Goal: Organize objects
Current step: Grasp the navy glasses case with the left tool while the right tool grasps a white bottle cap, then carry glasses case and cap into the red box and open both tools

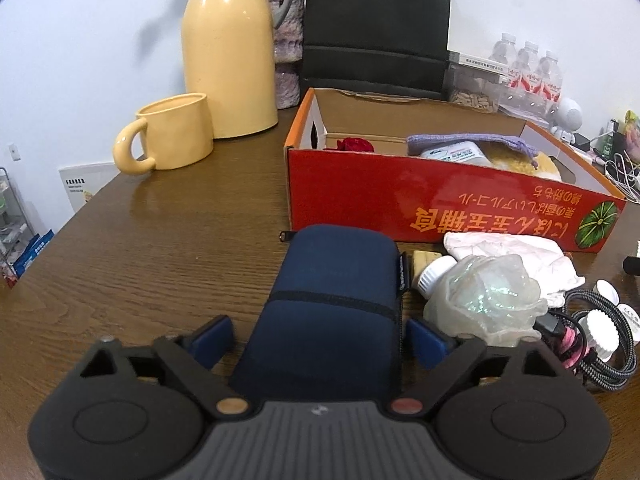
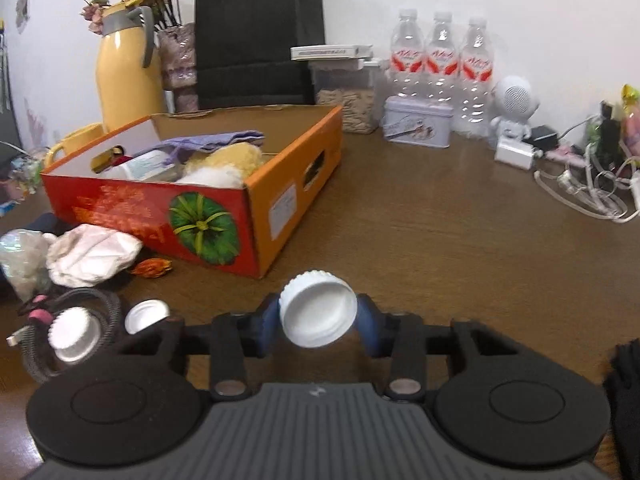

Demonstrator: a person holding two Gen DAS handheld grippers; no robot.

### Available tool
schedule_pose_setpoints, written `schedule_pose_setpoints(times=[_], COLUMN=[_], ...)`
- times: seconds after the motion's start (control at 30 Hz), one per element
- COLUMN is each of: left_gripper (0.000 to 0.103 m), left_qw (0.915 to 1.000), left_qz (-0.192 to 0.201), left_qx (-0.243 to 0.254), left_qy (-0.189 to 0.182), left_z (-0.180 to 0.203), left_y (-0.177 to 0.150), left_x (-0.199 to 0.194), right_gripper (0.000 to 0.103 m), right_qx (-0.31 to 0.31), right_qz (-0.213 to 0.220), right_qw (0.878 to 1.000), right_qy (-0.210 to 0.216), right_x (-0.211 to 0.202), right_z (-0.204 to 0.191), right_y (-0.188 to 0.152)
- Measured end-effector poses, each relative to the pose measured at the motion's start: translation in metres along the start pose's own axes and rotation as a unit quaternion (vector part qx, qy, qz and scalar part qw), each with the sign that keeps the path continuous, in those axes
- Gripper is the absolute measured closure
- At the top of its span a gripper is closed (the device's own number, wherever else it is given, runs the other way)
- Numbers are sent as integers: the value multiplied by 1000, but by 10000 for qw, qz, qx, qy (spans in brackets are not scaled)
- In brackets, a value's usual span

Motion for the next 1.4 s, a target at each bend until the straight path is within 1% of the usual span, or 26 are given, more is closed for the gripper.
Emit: schedule_pose_setpoints(times=[0.03,0.07,0.1,0.23,0.33,0.37,0.4,0.47,0.5,0.53,0.57,0.63,0.7,0.77,0.8,0.93,1.03,1.1,1.17,1.23,1.3,1.4], left_gripper=[22,25,26,26,25,25,21,20,21,23,29,32,35,38,39,41,41,42,42,42,43,43], left_qw=[10000,10000,9999,9997,9995,9994,9992,9985,9981,9980,9982,9980,9975,9966,9962,9958,9955,9941,9915,9903,9876,9843], left_qz=[34,66,92,201,205,204,200,223,246,279,332,413,427,476,506,560,613,749,986,1162,1393,1652], left_qx=[2,2,-1,-60,-129,-186,-246,-368,-418,-424,-395,-386,-501,-670,-703,-700,-690,-748,-807,-751,-718,-592], left_qy=[-5,-39,-46,-121,-202,-221,-250,-352,-389,-375,-296,-277,-249,-114,-132,-196,-201,-216,-246,-113,-64,-201], left_z=[1,1,2,0,-2,-3,-4,-6,-6,-6,-5,-6,-9,-13,-14,-18,-18,-20,-24,-25,-28,-31], left_y=[0,0,0,-4,-2,-1,0,1,0,-1,-2,-5,-5,-7,-7,-9,-10,-11,-11,-9,-5,8], left_x=[-2,-3,-4,-4,-4,-3,-3,-2,-2,-3,-3,-6,-7,-11,-12,-15,-18,-23,-33,-45,-60,-79], right_gripper=[63,63,63,63,63,63,63,63,63,63,63,63,63,63,63,63,63,63,63,63,63,63], right_qx=[-49,-159,-276,-571,-710,-762,-777,-721,-682,-659,-612,-492,-403,-278,-207,-18,130,138,134,159,189,181], right_qz=[38,93,171,446,636,691,745,796,812,821,833,833,857,899,907,977,990,903,796,743,802,919], right_qw=[10000,9998,9995,9972,9949,9938,9930,9928,9929,9929,9925,9921,9916,9908,9903,9879,9880,9895,9902,9899,9890,9884], right_qy=[25,-8,-62,-207,-339,-419,-481,-525,-534,-561,-646,-804,-881,-974,-1037,-1203,-1175,-1124,-1137,-1201,-1226,-1199], right_x=[-3,-6,-10,-22,-31,-35,-38,-43,-45,-46,-46,-46,-47,-49,-49,-52,-54,-52,-49,-48,-51,-56], right_z=[-3,-7,-11,-28,-39,-42,-46,-52,-56,-59,-63,-69,-74,-78,-80,-88,-92,-97,-102,-106,-112,-122], right_y=[-2,-3,-4,-7,-9,-11,-12,-13,-14,-15,-15,-14,-14,-15,-15,-15,-15,-16,-17,-17,-17,-12])
Point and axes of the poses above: each gripper's, at about its wrist camera, not at the fingertips, and x roughly the way its jaws point, z to its right, y to its top, the point moved 2 cm from there along x, roughly the way its jaws point, and after that the axes turned 1 degree about -y, right-handed, at the moved point
